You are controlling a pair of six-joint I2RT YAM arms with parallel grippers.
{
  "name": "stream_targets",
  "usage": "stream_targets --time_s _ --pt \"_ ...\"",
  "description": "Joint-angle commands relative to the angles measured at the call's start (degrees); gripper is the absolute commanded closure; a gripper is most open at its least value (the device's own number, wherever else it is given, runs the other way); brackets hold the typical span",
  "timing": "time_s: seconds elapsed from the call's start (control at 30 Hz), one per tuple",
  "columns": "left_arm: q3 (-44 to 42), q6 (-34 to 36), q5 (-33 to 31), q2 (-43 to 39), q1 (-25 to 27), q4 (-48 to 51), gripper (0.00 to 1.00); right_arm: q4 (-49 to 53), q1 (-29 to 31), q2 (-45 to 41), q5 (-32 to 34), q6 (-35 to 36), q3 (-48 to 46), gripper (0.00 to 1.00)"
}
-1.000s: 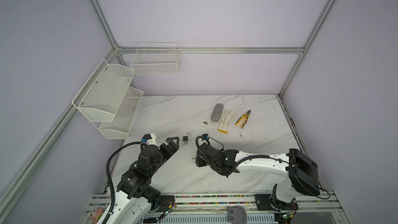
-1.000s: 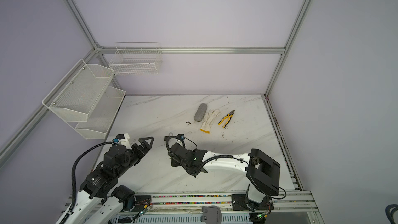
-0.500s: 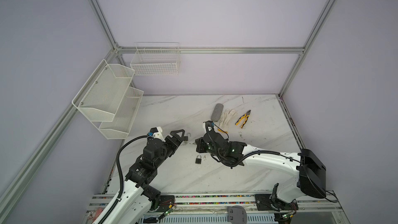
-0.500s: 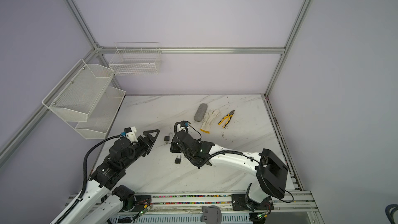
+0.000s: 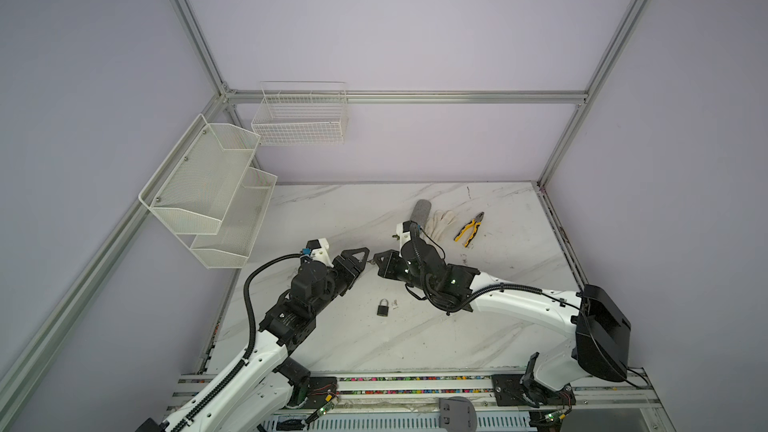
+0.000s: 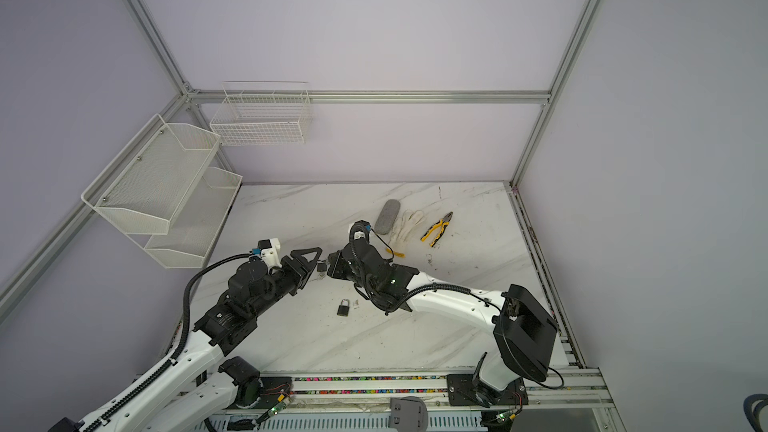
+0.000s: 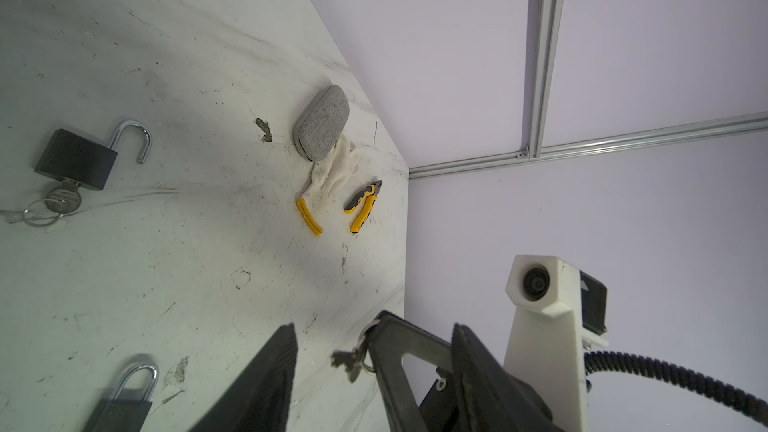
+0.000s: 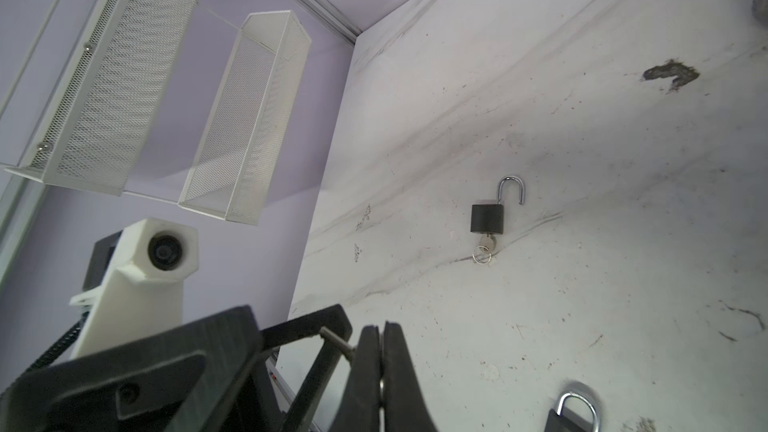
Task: Unlock with the key
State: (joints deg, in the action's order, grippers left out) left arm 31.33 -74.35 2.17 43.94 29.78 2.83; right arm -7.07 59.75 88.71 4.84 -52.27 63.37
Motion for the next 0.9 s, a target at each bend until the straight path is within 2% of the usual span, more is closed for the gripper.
stream_targets --time_s 0.0,0.2,0.3,0.67,0.87 --pt "-2.59 0.36 0.24 0.56 0.71 -6.14 0.46 -3.13 -0.42 0.12 -1.81 -2.22 1.46 1.00" --pt "-2.10 0.33 0.65 2.46 1.14 -7.88 0.65 -3.80 -0.82 0.59 -2.56 -3.72 1.26 1.00" --pt "-2.31 0.39 0.12 2.46 1.24 -7.94 0.71 -3.48 -0.90 0.85 -2.57 -4.72 1.05 1.00" --pt "-2.54 0.52 -0.92 3.34 1.31 -6.92 0.82 -2.93 -0.95 -0.14 -1.19 -5.74 0.19 1.00" --pt "-2.50 1.31 -2.17 3.33 1.24 -5.55 0.93 -2.42 -0.95 -0.71 -0.54 -5.74 0.00 1.00"
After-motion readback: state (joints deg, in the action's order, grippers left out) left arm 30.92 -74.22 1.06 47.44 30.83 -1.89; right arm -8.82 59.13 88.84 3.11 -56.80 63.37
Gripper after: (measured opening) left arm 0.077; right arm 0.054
